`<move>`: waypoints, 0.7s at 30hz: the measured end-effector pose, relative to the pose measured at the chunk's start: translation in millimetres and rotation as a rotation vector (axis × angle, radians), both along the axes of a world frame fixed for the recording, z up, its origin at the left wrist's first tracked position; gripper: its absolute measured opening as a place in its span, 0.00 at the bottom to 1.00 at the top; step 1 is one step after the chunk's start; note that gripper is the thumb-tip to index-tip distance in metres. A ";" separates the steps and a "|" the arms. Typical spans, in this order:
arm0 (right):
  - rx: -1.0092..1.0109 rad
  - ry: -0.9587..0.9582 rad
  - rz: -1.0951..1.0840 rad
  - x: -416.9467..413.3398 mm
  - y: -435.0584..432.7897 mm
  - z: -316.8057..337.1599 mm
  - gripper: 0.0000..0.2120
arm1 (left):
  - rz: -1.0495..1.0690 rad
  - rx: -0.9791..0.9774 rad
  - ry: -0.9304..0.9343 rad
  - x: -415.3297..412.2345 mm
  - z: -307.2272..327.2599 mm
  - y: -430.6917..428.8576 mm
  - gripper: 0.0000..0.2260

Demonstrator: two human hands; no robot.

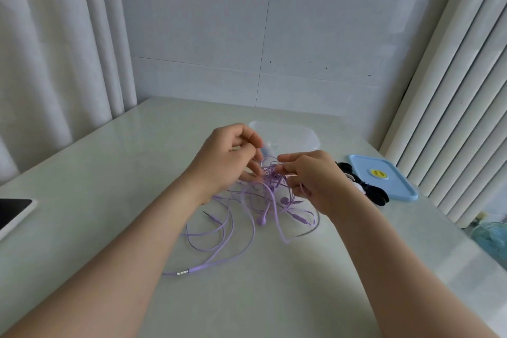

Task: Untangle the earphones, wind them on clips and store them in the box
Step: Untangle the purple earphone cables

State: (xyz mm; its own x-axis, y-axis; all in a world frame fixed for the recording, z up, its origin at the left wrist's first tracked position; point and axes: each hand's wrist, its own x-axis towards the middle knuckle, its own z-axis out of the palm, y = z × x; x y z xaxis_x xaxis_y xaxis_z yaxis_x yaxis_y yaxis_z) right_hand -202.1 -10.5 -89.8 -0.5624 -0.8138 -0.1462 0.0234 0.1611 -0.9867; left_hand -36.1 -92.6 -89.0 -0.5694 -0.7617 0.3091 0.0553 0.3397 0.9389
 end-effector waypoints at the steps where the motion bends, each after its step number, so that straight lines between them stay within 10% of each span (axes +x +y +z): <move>1: 0.040 0.046 -0.022 -1.5 0.5 -0.1 0.10 | 0.088 -0.063 -0.012 0.0 -3.0 -4.1 0.10; 10: 0.177 0.836 -0.066 1.5 2.0 -6.5 0.08 | 0.106 -0.483 -0.590 -8.7 -30.4 -11.6 0.14; 21: 0.007 0.606 0.116 9.3 -2.3 -4.9 0.10 | 0.156 -0.340 -0.566 -4.3 -24.7 -11.4 0.14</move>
State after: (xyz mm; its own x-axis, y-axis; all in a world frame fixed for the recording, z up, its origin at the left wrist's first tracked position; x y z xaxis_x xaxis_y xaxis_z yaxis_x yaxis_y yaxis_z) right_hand -192.9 -12.8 -94.7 -0.4554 -0.8747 0.1659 -0.5591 0.1360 -0.8178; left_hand -40.4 -104.0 -113.7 -0.6053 -0.7612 0.2327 -0.4867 0.5853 0.6485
